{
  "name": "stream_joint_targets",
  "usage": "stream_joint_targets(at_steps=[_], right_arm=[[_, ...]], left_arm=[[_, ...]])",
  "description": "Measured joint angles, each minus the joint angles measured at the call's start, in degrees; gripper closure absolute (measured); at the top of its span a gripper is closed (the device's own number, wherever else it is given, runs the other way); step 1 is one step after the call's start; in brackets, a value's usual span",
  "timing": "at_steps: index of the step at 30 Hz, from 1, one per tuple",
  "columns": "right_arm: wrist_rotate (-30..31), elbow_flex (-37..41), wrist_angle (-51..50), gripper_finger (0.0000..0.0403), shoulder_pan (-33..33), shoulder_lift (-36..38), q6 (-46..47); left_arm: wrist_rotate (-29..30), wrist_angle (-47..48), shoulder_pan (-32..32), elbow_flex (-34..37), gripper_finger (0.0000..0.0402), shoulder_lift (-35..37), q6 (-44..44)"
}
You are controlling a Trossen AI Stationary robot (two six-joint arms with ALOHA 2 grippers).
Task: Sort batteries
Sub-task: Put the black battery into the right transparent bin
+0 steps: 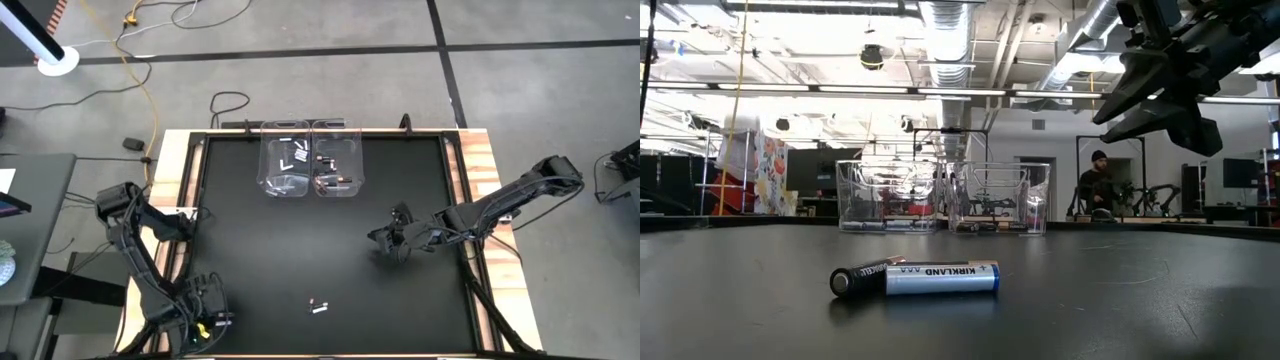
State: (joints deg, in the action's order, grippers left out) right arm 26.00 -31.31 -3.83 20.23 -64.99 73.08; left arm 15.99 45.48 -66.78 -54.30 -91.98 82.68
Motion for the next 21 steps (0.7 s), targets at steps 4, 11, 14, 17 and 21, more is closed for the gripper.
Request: stream_joint_targets(at_steps=[4,11,14,17,21], right_arm=[[0.02,0.00,-0.01,0.0281,0.00,0.00,0.00],[0.02,0.00,-0.42,0.0281,0.00,0.00,-0.04],[0.02,0.00,-0.44,0.0281,0.00,0.00,-0.23],[0.09,0.00,-0.44,0.0281,-0.02,0.00,-0.96],[1.26,0.00,-0.47,0.0281,-0.02,0.00,-1.11]], left_arm=[[1.37,-3.43,0.00,0.27,0.0237,0.00,-5.79],[3.62,-7.50,0.09,3.24,0.0237,0.00,-9.17],[3.83,-5.93,0.10,3.84,0.0237,0.00,-6.01],[3.83,-6.56,0.09,3.85,0.0237,0.00,-6.56],[3.85,-7.17,0.11,3.87,0.0237,0.00,-6.76]])
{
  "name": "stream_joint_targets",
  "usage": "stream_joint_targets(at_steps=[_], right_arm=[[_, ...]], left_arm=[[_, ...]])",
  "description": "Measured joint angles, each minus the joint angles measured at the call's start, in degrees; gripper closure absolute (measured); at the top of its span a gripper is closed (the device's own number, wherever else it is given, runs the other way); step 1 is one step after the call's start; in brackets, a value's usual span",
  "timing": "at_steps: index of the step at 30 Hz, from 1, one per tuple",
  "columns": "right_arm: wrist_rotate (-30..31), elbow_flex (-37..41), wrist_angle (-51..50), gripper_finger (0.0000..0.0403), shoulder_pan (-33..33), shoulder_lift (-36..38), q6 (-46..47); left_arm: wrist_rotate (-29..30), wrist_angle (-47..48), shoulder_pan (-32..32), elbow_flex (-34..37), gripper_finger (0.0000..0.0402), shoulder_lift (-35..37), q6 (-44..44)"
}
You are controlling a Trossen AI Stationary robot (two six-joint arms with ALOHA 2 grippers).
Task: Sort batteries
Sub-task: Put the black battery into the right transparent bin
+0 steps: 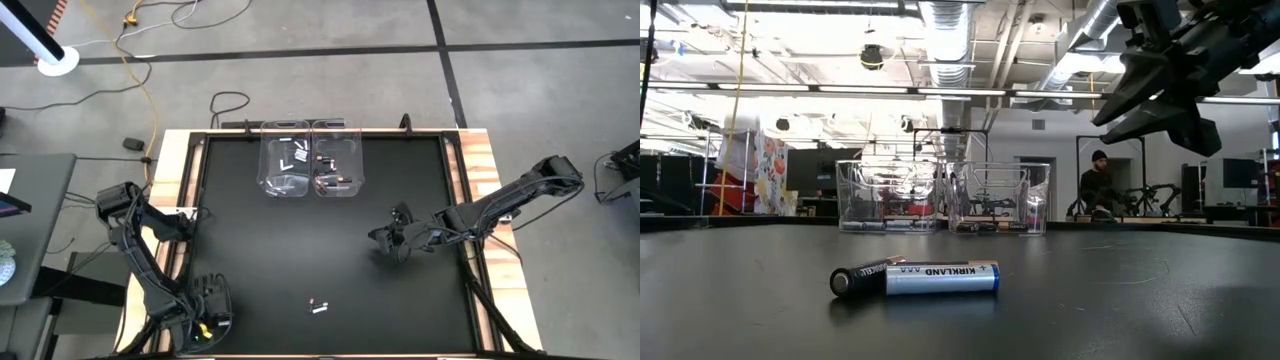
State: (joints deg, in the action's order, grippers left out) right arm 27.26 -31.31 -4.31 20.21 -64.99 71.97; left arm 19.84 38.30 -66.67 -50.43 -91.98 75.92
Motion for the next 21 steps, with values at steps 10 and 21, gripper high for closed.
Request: stream_joint_targets(at_steps=[10,21], right_arm=[[0.07,0.00,-0.01,0.0281,-0.09,0.00,-0.44],[0.10,0.00,-0.02,0.0281,-0.07,0.00,-0.62]], left_arm=[[0.02,-0.74,0.00,0.02,0.0237,0.00,-0.44],[0.06,-0.96,0.00,0.11,0.0237,0.00,-1.82]])
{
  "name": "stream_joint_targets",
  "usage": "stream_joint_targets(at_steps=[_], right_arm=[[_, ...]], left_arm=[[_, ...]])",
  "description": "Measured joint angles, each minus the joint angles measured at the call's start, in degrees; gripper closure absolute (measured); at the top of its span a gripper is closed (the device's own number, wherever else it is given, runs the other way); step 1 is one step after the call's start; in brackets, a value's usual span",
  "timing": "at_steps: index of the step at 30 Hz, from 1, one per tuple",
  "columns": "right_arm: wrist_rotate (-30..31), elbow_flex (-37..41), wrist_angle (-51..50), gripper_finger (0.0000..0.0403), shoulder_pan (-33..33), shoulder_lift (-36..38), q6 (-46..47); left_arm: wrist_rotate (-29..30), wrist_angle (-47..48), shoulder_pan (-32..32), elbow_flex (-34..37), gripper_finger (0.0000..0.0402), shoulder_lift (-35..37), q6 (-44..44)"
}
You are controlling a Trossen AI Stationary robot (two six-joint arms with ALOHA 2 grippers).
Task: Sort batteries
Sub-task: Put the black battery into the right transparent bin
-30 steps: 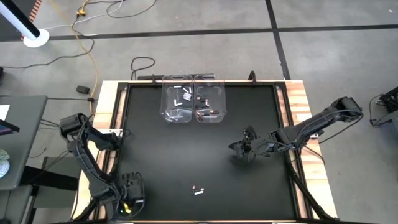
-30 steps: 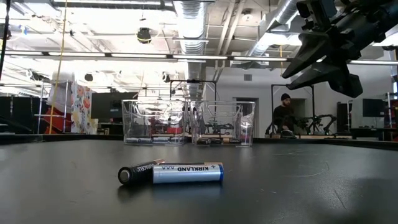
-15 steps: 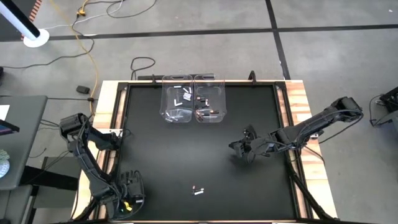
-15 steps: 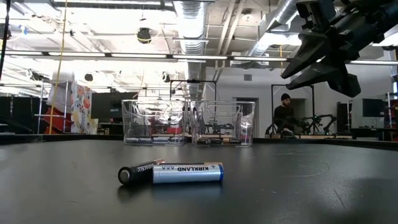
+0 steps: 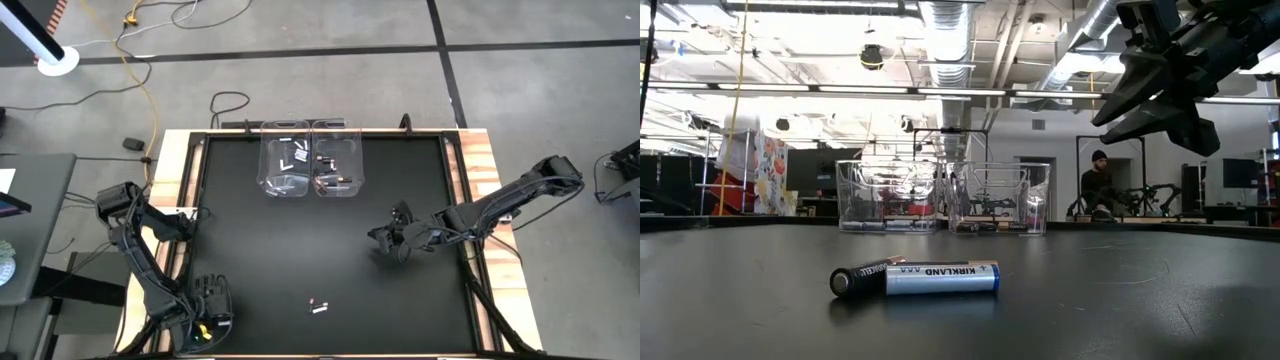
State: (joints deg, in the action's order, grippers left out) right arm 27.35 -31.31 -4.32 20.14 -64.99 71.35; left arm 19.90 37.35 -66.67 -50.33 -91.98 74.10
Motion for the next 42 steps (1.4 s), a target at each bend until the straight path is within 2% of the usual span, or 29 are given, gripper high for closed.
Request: stream_joint_targets(at_steps=[30,42], right_arm=[[0.00,0.00,0.01,0.0281,0.02,0.00,0.07],[0.00,0.00,0.01,0.0281,0.02,0.00,0.20]], left_arm=[[2.06,-1.02,0.02,0.00,0.0237,0.00,4.04],[-2.26,-2.91,0.02,0.00,0.0237,0.00,7.66]])
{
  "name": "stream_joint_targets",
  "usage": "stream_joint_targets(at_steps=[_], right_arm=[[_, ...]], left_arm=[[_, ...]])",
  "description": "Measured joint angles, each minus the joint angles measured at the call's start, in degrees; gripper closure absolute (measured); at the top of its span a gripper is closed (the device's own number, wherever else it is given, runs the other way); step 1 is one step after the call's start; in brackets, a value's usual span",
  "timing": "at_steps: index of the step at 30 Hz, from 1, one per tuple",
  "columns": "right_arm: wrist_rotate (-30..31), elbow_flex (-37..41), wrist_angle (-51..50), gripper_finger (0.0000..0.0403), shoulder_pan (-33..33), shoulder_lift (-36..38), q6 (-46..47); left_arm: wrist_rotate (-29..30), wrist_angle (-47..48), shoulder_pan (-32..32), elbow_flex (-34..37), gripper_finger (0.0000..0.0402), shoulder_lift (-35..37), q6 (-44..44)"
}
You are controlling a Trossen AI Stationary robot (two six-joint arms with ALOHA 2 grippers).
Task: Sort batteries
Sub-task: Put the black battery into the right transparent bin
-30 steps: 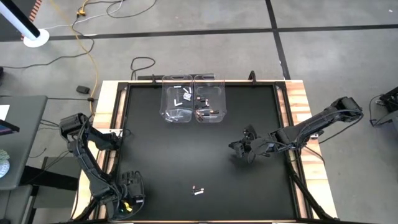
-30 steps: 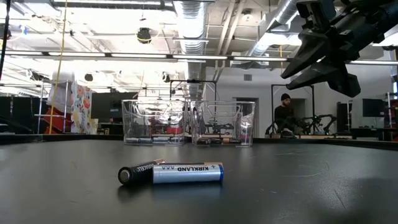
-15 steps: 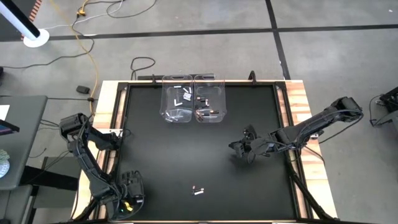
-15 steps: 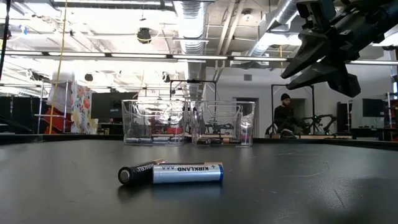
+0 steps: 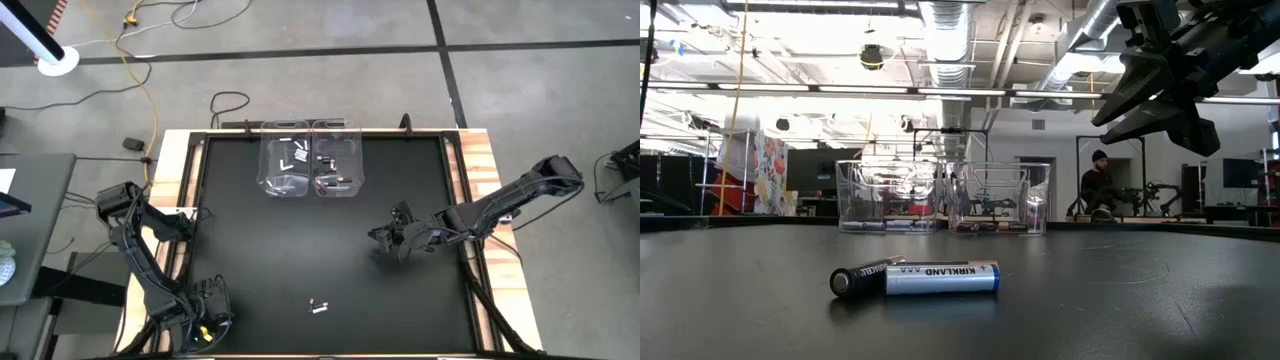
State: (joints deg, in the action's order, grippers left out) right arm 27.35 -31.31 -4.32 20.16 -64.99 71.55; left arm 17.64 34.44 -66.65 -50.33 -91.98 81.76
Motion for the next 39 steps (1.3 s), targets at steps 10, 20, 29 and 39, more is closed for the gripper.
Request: stream_joint_targets(at_steps=[10,20,29,39], right_arm=[[0.00,0.00,0.02,0.0281,0.00,0.00,0.00],[0.00,0.00,0.02,0.0281,0.00,0.00,-0.02],[0.00,0.00,0.02,0.0281,-0.04,0.00,-0.09],[0.00,0.00,0.02,0.0281,0.00,0.00,-0.13]], left_arm=[[-0.93,-0.21,0.00,-0.02,0.0237,0.01,1.03],[-0.89,0.56,0.00,-0.02,0.0237,0.00,0.88],[-0.84,2.71,0.00,-0.02,0.0237,0.01,0.60],[2.68,9.04,0.00,-0.04,0.0237,0.00,2.33]])
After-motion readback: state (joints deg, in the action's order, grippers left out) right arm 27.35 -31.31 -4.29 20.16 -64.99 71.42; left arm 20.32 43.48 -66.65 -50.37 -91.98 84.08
